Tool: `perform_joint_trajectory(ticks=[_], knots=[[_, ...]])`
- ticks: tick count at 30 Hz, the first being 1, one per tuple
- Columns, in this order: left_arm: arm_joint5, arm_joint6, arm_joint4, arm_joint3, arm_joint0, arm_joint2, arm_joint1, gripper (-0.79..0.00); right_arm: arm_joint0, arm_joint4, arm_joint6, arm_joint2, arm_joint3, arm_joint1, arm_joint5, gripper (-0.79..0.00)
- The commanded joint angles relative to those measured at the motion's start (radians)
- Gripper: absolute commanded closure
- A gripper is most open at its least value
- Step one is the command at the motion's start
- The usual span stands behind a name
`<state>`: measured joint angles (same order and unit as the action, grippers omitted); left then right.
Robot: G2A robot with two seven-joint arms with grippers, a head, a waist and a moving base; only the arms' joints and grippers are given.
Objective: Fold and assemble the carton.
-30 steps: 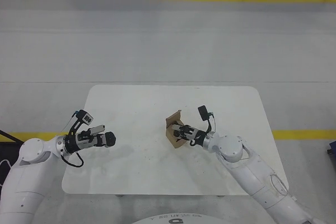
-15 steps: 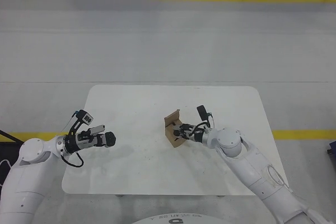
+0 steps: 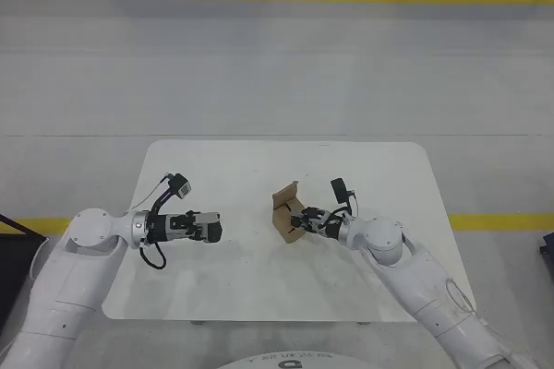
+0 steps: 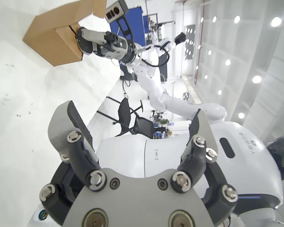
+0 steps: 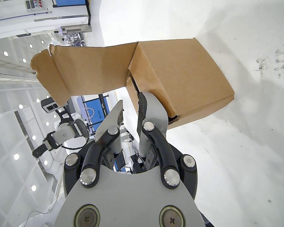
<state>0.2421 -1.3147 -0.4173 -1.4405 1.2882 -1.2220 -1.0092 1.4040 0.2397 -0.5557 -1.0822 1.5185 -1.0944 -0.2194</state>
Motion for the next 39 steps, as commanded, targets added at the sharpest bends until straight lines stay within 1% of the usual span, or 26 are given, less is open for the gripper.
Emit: perform_joint_trajectory(ticks=[1,2,4,5,7,15,17,39], knots=[[0.007,0.021,0.001,0.031,-0.033,0.070,-0.015,-0.785,-0.003,0.001,-0.005,0.002,-0.006,-0.001,0.003,-0.209],[-0.023,0.030,-0.074,0.058,-0.046,0.089,-0.024,-0.785,-0.005,0.000,-0.006,0.003,-0.008,-0.002,0.004,-0.212],[-0.043,0.051,-0.196,0.112,-0.071,0.105,-0.039,-0.785,-0.007,-0.006,-0.001,0.006,-0.010,-0.003,0.006,-0.215],[-0.036,0.051,-0.236,0.138,-0.077,0.107,-0.043,-0.785,-0.005,-0.005,0.001,0.006,-0.011,-0.003,0.009,-0.219],[0.000,0.060,-0.259,0.193,-0.086,0.091,-0.045,-0.785,0.000,-0.004,0.000,0.001,-0.011,-0.003,0.020,-0.219],[0.000,0.060,-0.259,0.193,-0.086,0.091,-0.045,-0.785,0.022,-0.002,-0.038,-0.024,-0.012,0.003,0.072,-0.228],[0.000,0.060,-0.259,0.193,-0.086,0.091,-0.045,-0.785,0.022,-0.002,-0.038,-0.024,-0.012,0.003,0.072,-0.215],[0.000,0.060,-0.259,0.193,-0.086,0.091,-0.045,-0.785,0.022,-0.002,-0.038,-0.024,-0.012,0.003,0.072,-0.215]])
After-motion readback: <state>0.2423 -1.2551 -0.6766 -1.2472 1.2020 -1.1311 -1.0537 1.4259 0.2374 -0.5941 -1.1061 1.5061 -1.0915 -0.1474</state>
